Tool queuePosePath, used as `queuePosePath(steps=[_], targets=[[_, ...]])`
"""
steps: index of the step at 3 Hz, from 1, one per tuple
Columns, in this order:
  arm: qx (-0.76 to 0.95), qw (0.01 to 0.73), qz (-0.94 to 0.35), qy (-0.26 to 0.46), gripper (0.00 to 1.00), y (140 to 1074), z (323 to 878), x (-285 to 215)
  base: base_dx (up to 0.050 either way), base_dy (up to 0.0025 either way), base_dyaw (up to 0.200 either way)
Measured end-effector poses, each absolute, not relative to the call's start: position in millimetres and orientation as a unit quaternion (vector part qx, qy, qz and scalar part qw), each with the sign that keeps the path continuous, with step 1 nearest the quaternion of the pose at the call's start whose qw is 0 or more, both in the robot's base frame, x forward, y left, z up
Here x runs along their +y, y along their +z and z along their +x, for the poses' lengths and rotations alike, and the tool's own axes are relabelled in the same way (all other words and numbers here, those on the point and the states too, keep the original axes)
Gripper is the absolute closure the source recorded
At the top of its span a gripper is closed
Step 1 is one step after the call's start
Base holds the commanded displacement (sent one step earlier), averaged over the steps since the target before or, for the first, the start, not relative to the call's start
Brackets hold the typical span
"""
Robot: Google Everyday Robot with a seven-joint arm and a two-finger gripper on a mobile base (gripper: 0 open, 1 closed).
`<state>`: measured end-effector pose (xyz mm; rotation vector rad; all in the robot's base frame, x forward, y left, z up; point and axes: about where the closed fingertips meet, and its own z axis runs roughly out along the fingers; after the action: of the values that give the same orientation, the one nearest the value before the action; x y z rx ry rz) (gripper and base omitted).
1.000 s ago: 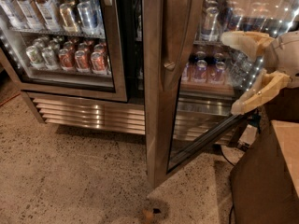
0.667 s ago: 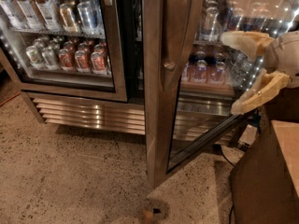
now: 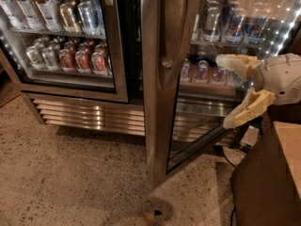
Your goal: Open right fridge door
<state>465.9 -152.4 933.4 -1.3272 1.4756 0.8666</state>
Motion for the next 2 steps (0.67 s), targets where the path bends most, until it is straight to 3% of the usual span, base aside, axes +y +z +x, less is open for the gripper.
queuePosePath(steps=[2], targets=[[0.602, 0.469, -0.541, 0.353, 0.00, 933.4, 465.9, -152.3, -0.050, -0.00004, 0.000]])
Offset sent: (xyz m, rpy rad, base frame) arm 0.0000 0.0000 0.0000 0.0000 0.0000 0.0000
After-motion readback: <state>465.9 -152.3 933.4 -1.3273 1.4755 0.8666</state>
